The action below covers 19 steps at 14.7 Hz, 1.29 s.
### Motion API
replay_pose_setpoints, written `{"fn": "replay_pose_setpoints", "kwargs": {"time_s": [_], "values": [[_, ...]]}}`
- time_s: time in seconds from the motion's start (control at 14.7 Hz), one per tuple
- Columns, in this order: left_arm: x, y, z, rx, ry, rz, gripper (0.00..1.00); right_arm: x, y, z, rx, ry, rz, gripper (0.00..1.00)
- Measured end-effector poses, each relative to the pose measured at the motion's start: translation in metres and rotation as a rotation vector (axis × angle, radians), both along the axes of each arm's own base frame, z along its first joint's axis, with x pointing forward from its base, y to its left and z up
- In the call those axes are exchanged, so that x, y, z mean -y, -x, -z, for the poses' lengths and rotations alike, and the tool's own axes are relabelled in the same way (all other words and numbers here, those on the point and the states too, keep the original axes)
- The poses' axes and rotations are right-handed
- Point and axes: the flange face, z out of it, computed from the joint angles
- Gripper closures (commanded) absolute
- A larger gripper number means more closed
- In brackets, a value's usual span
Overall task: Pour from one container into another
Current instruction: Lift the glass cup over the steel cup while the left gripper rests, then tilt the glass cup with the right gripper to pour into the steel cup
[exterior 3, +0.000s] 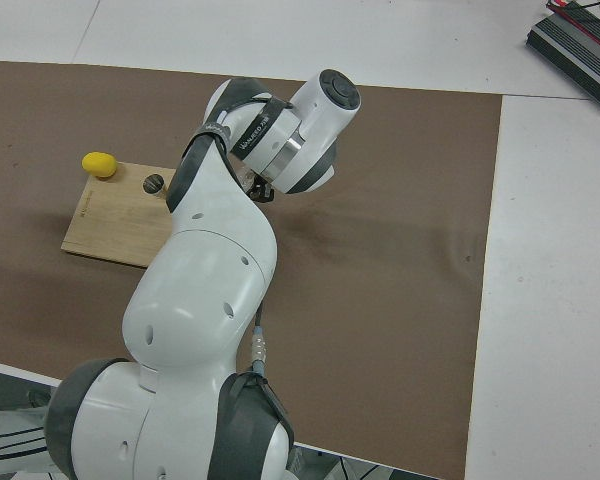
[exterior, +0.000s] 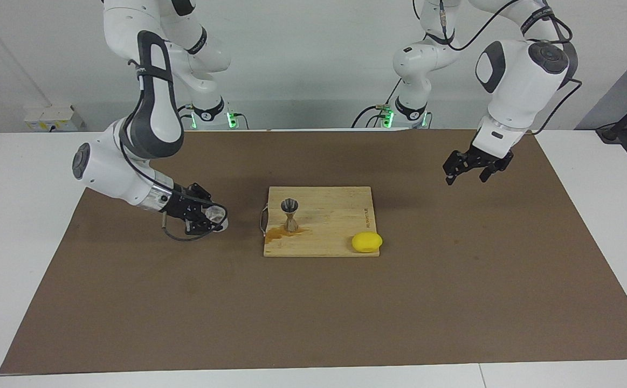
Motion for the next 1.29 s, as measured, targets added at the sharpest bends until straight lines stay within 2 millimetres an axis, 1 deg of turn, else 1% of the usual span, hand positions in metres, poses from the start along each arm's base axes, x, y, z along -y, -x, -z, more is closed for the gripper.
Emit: {"fn": "replay_pose_setpoints", "kwargs": {"time_s": [0.14,0.27,0.41,0.47,0.54,0.68,0.75,0.88,0.95,1.29], "values": [[-0.019,0.005,-0.019,-0.024,-0.009,0.021,0.00,-0.027,-0.004,-0.012,-0.005,0.065,0.021,1.00],[-0.037,0.007,-0.048,-0.031,-0.008,0.008,0.00,-0.054,-0.005,-0.022,-0.001,0.094,0.043,1.00],[-0.055,0.009,-0.081,-0.015,0.000,-0.003,0.00,-0.086,-0.003,-0.026,0.006,0.115,0.063,1.00],[-0.060,0.011,-0.093,-0.004,0.006,-0.005,0.00,-0.101,-0.001,-0.027,0.009,0.128,0.070,1.00],[-0.062,0.011,-0.100,0.003,0.010,0.000,0.00,-0.114,0.002,-0.027,0.014,0.143,0.069,1.00],[-0.052,0.013,-0.108,-0.003,0.003,0.026,0.00,-0.137,0.007,-0.028,0.028,0.175,0.057,1.00],[-0.046,0.016,-0.114,-0.014,-0.001,0.039,0.00,-0.145,0.009,-0.029,0.038,0.195,0.054,1.00],[-0.036,0.020,-0.131,-0.027,-0.004,0.060,0.00,-0.150,0.010,-0.030,0.057,0.232,0.041,1.00],[-0.034,0.021,-0.134,-0.025,-0.005,0.063,0.00,-0.150,0.009,-0.031,0.065,0.242,0.035,1.00],[-0.035,0.021,-0.123,-0.050,-0.005,0.060,0.00,-0.147,0.008,-0.045,0.118,0.299,0.004,1.00]]}}
